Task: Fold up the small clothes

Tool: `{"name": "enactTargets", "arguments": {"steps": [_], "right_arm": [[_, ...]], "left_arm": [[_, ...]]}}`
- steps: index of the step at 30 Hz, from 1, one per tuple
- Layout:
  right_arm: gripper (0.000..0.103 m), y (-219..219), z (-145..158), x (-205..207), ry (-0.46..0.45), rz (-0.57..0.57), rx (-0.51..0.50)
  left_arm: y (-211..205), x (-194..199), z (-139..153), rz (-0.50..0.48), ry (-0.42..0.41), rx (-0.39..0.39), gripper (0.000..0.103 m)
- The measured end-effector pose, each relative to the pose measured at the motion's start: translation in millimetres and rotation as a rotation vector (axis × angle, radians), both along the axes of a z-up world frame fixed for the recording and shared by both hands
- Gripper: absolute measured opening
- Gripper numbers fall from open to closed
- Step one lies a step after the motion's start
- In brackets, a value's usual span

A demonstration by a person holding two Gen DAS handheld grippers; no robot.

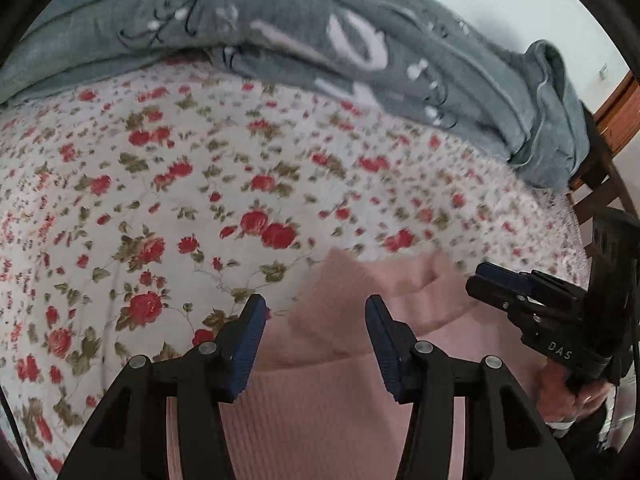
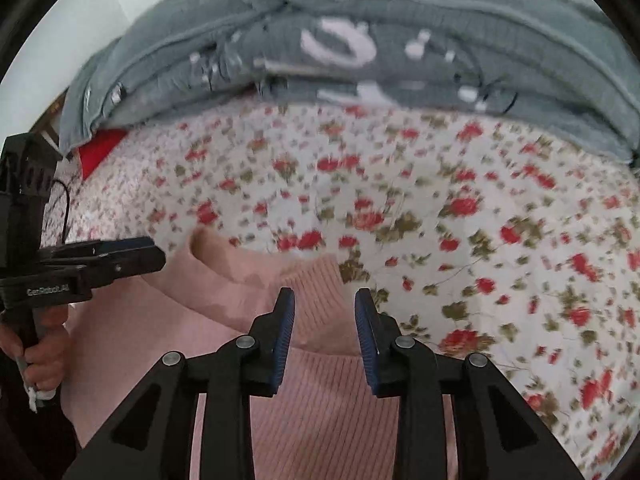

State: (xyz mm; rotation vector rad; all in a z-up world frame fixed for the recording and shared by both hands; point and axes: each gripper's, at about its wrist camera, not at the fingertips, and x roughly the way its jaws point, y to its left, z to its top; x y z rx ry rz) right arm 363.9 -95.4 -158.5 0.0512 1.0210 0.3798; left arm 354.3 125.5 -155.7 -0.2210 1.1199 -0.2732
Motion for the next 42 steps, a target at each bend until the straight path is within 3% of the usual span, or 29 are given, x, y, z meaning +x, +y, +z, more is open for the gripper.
{"name": "enactTargets", "arguments": {"steps": [3,5,7,9,13,18,21,23,24,25,27,28,33,42], "right_arm": [[0.042,0.5,-21.7,8.2,0.056,0.003,-0.027],[0.043,-1.8,-25.0,9.1,0.056,0.008,-0.002],[0.022,0.3,-24.4,8.8,0.044,0.014,-0.012],[0.011,3.4,-22.1,4.7,0.008,0.029,-0.032],[0.010,-4.0,-15.1,-0.5,-0.030,0.013,0.007],[0.012,-8.2,-20.9,9.3,0.037,-0.022,0.014],[0.012,-14.0,-6.3,-0.2,0.021,-0.080,-0.017],[0.014,-20.3,9.1,-14.9,-0.023,-0.098,0.010],[0.021,-23.3,19.3,-26.5,-0.055,-0.105,0.019],[0.026,-23.4,30.0,-38.7,-0.093,-0.112,0.008],[0.048,-22.4,44.2,-59.5,-0.160,-0.120,-0.026],[0.050,-21.1,50.3,-70.7,-0.191,-0.120,-0.044],[0.050,-18.1,67.8,-118.4,-0.271,-0.116,-0.087],[0.047,-16.9,65.6,-169.0,-0.303,-0.166,-0.099]], "left_arm": [[4.7,2.5,-15.7,0.010,0.011,-0.006,0.044],[6.6,2.9,-19.1,0.021,-0.007,0.016,0.017],[11.3,4.3,-17.6,0.024,-0.019,-0.033,0.003],[19.1,2.1,-9.1,0.090,-0.074,0.004,0.002],[30.4,0.1,-5.7,0.088,-0.060,-0.087,0.002],[37.8,-16.8,9.3,0.079,-0.060,-0.059,0.002],[52.1,-34.4,22.5,0.102,-0.079,-0.027,0.013],[64.9,-47.7,31.6,0.140,-0.106,-0.013,0.054],[71.8,-55.5,35.7,0.161,-0.124,-0.015,0.057],[78.0,-62.8,39.0,0.174,-0.138,-0.021,0.057],[86.7,-76.8,43.2,0.189,-0.141,-0.028,0.057],[90.3,-84.0,44.0,0.197,-0.138,-0.028,0.057],[96.1,-123.8,49.0,0.221,-0.162,-0.002,0.057],[90.0,-163.5,57.7,0.251,-0.201,0.061,0.057]]}}
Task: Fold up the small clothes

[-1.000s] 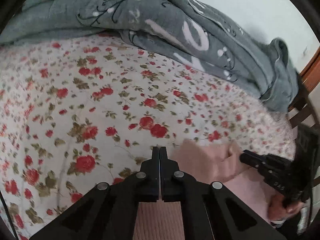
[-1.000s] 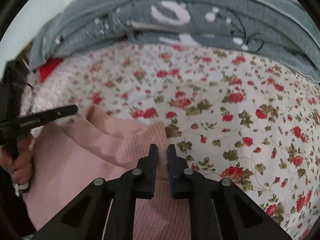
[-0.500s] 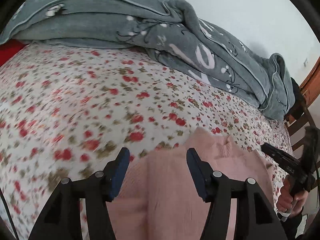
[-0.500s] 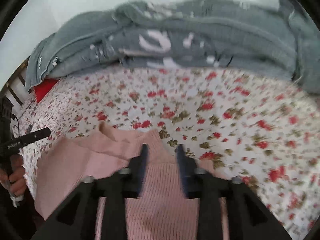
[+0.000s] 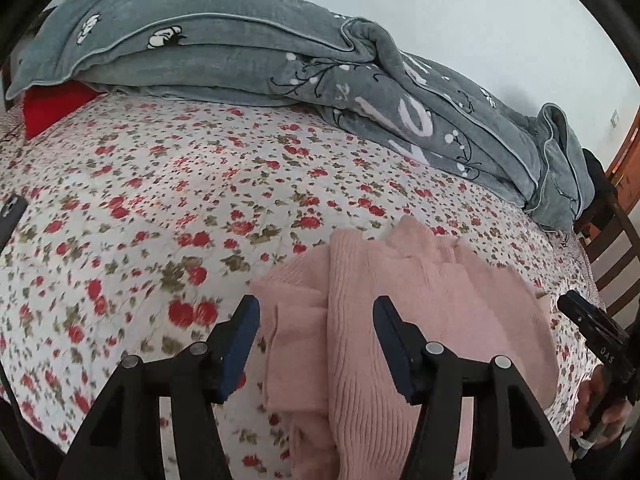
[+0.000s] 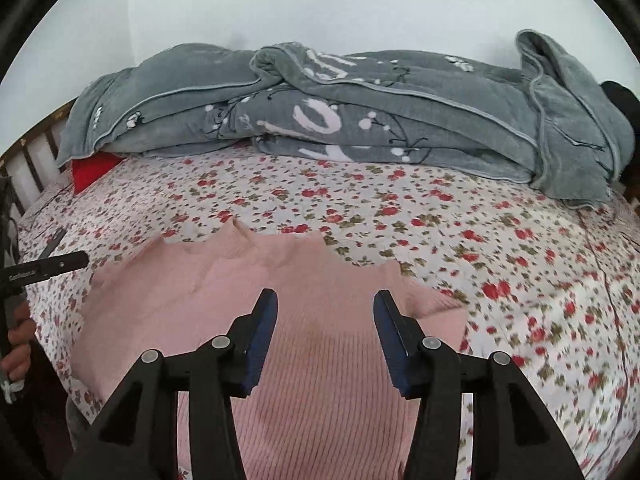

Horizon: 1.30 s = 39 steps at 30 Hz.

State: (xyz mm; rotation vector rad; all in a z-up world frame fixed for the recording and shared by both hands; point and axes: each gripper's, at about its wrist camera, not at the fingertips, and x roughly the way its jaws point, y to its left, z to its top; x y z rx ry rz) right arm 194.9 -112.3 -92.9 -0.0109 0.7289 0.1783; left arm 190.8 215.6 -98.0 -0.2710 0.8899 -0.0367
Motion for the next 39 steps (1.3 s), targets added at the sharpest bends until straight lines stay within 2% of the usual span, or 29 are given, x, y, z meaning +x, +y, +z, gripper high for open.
{"name": "enactTargets", "arguments": {"steps": [4,10,13,16,20,22,24,25,27,28,30,33,39], "right_arm": [[0.038,3.3,-8.8,-13.2,0.035,0.011,0.046],[0.036,14.2,-26.3,-38.2,0.072,0.045,0.081],[0.036,13.6,-33.6,-52.8,0.070,0.045,0.116],[0.036,14.1,-36.9,-60.1,0.057,0.031,0.091],[0.036,13.8,-37.4,-69.3,0.017,0.022,0.071],[0.039,10.4,-36.5,-71.4,0.002,0.011,0.064],[0.050,0.5,-35.1,-71.1,-0.006,-0.012,0.075],[0.052,-5.2,-34.6,-70.5,-0.008,-0.018,0.082],[0.061,-20.5,-33.2,-67.8,-0.016,-0.048,0.077],[0.065,-28.7,-32.7,-65.3,-0.017,-0.065,0.075],[0.074,-50.3,-32.6,-59.3,-0.012,-0.094,0.107],[0.076,-81.9,-37.3,-45.6,0.028,-0.140,0.187],[0.077,-102.9,-60.8,-11.5,0.137,-0.144,0.321]], "left_arm": [[-1.8,-14.0,-0.8,0.002,-0.009,0.005,0.057],[0.6,-44.7,-9.2,0.021,-0.024,-0.033,0.057],[1.2,-58.3,-15.8,0.036,-0.018,0.000,0.055],[0.7,-71.4,-21.4,0.022,-0.009,0.029,0.055],[7.2,-86.4,-28.8,0.000,-0.014,-0.073,0.055],[7.5,-88.7,-33.2,-0.006,0.004,-0.095,0.055],[7.5,-87.4,-36.6,-0.004,0.021,-0.106,0.057],[7.2,-86.1,-37.2,-0.006,0.024,-0.114,0.057],[8.5,-78.8,-37.7,-0.009,0.037,-0.145,0.062],[8.5,-74.9,-37.6,-0.013,0.038,-0.161,0.067],[7.1,-61.7,-36.4,-0.021,0.036,-0.184,0.069],[3.2,-40.3,-35.0,-0.036,0.034,-0.193,0.075],[7.5,2.4,-57.5,-0.005,0.106,-0.218,0.076]]}}
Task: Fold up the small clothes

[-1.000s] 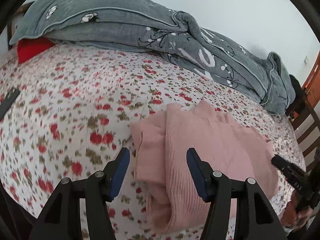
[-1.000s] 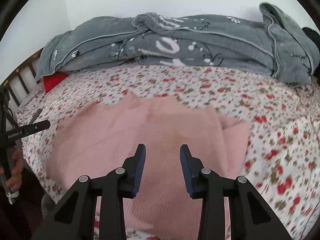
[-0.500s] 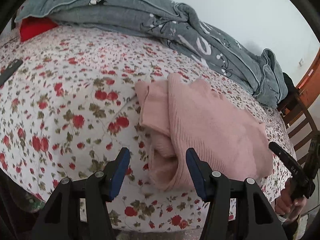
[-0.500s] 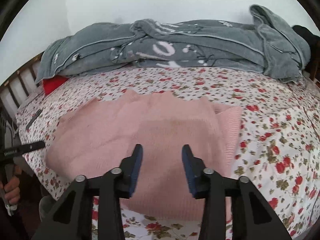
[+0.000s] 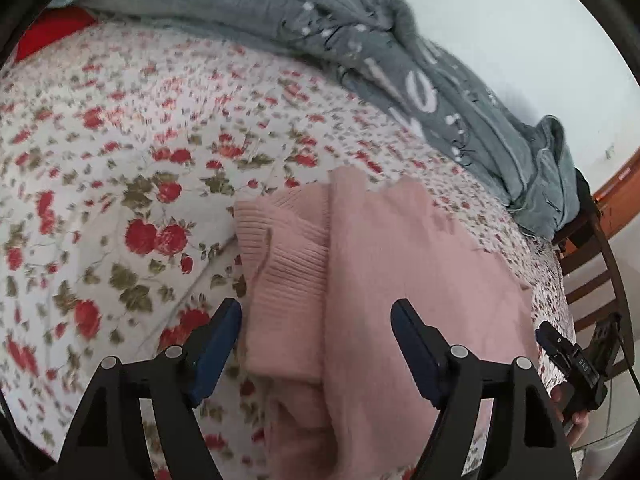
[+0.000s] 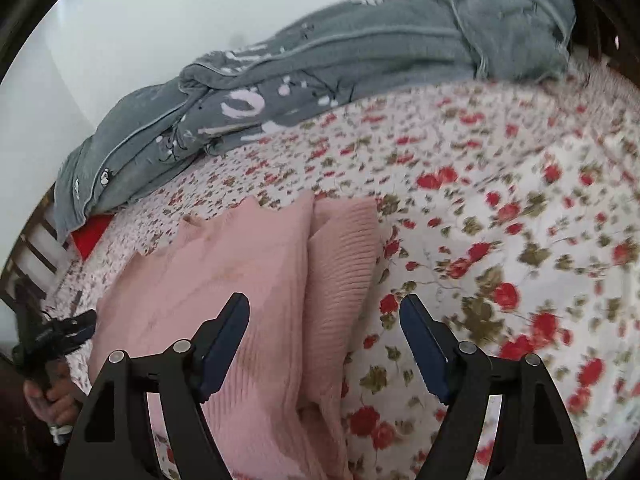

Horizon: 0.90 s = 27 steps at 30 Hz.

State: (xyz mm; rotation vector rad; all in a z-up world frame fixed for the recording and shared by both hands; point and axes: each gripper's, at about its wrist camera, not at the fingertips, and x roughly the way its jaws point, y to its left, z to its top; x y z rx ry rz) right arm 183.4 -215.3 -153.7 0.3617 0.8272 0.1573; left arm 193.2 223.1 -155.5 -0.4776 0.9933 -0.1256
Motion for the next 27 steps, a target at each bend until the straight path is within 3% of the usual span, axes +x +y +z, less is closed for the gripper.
{"name": "enactTargets", "arguments": {"steps": [3,7,11,13,14,15,16,17,22,27], "right_arm": [[0.077,3.8,-17.0,19.1,0.051,0.014,0.022],[0.078,13.3,-24.4,37.5,0.043,0.049,0.029],[0.080,16.3,-32.0,52.3,0.057,0.081,0.072],[0.079,22.1,-32.3,57.5,0.058,0.098,0.043],[0.074,23.8,-31.4,58.2,0.055,0.103,0.031],[0.057,25.9,-30.8,58.5,0.054,0.108,0.013],[0.044,28.1,-29.4,58.7,0.051,0.122,0.002],[0.023,28.1,-28.4,58.9,0.049,0.130,0.008],[0.020,35.7,4.6,51.5,-0.045,0.179,-0.024],[0.020,44.6,49.8,52.3,-0.137,0.212,-0.006]], "left_arm": [[2.2,9.8,-14.1,-0.009,0.042,-0.026,0.078],[4.0,17.9,-12.0,-0.028,0.016,-0.043,0.081],[3.8,38.4,-17.7,-0.031,0.048,-0.100,0.079],[0.1,44.7,-20.6,-0.022,0.060,-0.083,0.073],[-2.0,45.1,-19.1,-0.009,0.056,-0.059,0.061],[-3.3,44.8,-17.5,0.002,0.057,-0.047,0.052],[-3.3,46.0,-16.8,0.003,0.061,-0.059,0.034],[-3.0,45.9,-14.4,0.001,0.062,-0.096,0.025],[-14.4,44.3,17.0,-0.021,0.003,-0.025,0.022],[-15.2,53.3,48.4,-0.031,-0.054,-0.056,0.021]]}}
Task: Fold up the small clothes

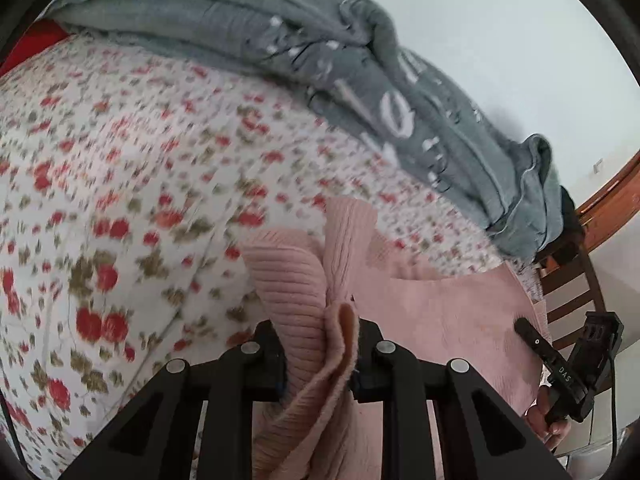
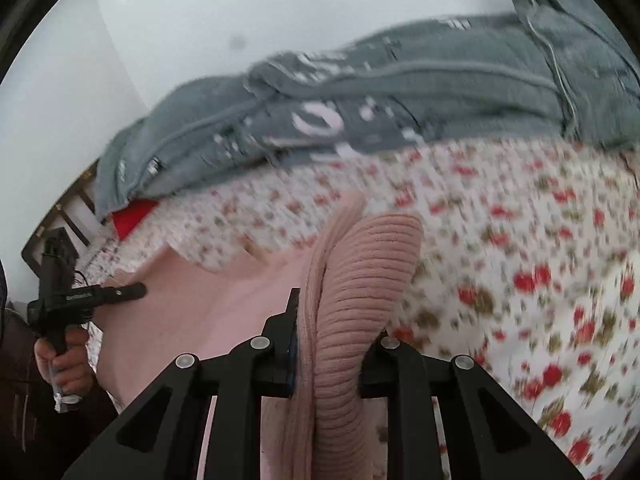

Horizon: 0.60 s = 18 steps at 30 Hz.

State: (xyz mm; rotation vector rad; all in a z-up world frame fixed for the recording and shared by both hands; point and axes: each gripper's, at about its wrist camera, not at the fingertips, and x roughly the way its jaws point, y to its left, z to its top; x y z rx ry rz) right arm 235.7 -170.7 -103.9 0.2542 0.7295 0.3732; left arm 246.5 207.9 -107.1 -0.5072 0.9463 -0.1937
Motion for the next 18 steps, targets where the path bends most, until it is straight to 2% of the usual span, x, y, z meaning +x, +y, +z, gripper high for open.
{"name": "enactTargets", "arguments": {"steps": [6,11,15,18], "right_arm": [[0.020,8.9,43.0,12.4,-0.082,0.011,0.000],[0.020,3.9,62.8,29.2,-0.119,0.004,0.020],[0.020,-7.8,37.6,59.5,-0.055,-0.031,-0.004],[0.021,-20.2,-6.9,86.7,0.070,-0.060,-0.008]], "left_arm": [[-4.8,19.5,31.0,-0.020,-0.053,-0.003,0.021],[-5.6,41.5,45.6,-0.035,-0.077,0.010,0.021],[-4.3,67.3,22.8,-0.040,-0.032,0.021,0.022],[-3.8,84.7,-10.7,-0.050,0.040,0.007,0.022]]}}
